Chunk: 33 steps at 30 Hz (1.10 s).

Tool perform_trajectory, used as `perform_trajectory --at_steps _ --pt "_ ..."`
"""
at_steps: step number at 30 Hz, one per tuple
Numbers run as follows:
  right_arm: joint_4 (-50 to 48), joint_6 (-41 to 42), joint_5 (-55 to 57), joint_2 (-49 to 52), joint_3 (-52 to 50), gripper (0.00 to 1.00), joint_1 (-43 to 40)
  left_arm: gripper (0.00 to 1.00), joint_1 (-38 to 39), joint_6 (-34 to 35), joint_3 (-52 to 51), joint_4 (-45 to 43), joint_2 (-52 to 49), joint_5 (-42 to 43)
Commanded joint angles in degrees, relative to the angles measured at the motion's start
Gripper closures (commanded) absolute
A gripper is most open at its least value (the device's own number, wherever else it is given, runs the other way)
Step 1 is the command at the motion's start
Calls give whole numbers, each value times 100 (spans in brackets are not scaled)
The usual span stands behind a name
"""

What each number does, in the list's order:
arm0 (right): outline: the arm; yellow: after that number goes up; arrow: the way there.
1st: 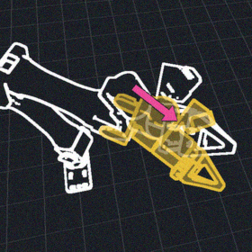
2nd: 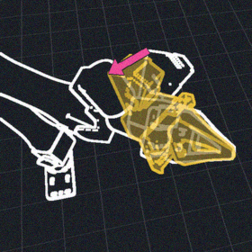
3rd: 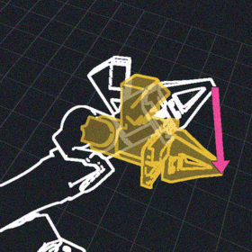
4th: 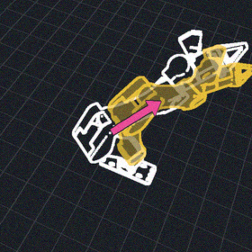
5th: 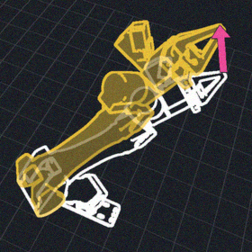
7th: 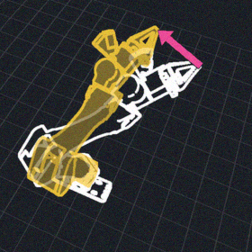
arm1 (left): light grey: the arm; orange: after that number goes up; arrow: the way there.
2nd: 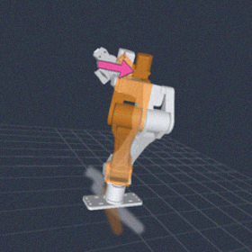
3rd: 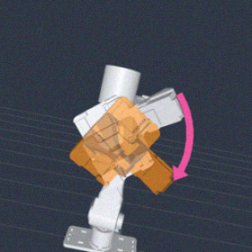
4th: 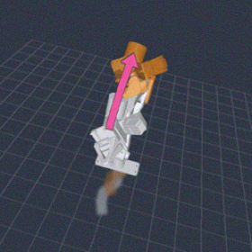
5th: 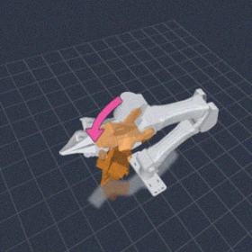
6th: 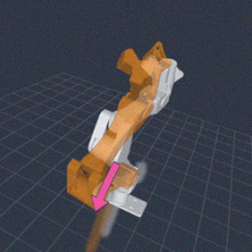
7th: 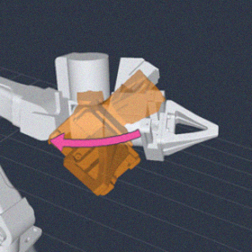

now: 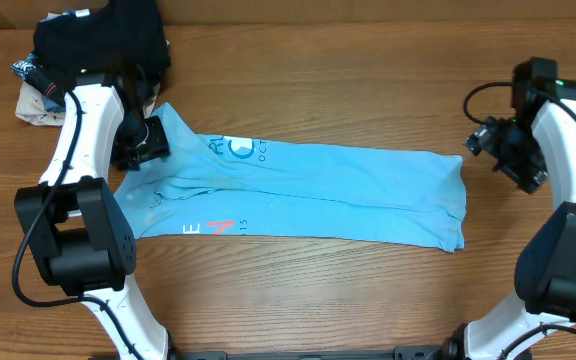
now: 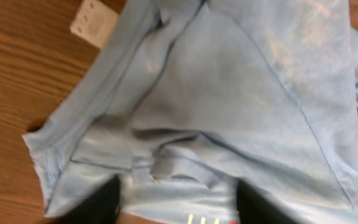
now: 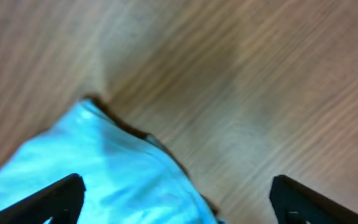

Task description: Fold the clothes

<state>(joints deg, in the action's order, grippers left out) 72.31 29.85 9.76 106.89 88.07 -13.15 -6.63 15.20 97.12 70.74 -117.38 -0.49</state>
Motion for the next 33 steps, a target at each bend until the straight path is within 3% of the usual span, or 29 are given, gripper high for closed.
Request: perform_trajectory --at_steps 1,5,10,18,33 --pt "48 -168 -144 -15 28 0 -402 19 -9 42 136 66 -15 201" --pt "-243 -999 -1003 -15 -297 0 -769 6 -9 44 136 63 -15 201" --pt "-774 -2312 -2415 -15 -874 0 -1047 0 -9 46 136 59 -15 201" --pt "-1147 -2352 -2809 -15 -1493 0 -1283 0 -9 46 136 61 -15 201" --pt "-1825 -3486 -4009 -15 -2503 0 -1340 0 -9 48 136 61 -15 203"
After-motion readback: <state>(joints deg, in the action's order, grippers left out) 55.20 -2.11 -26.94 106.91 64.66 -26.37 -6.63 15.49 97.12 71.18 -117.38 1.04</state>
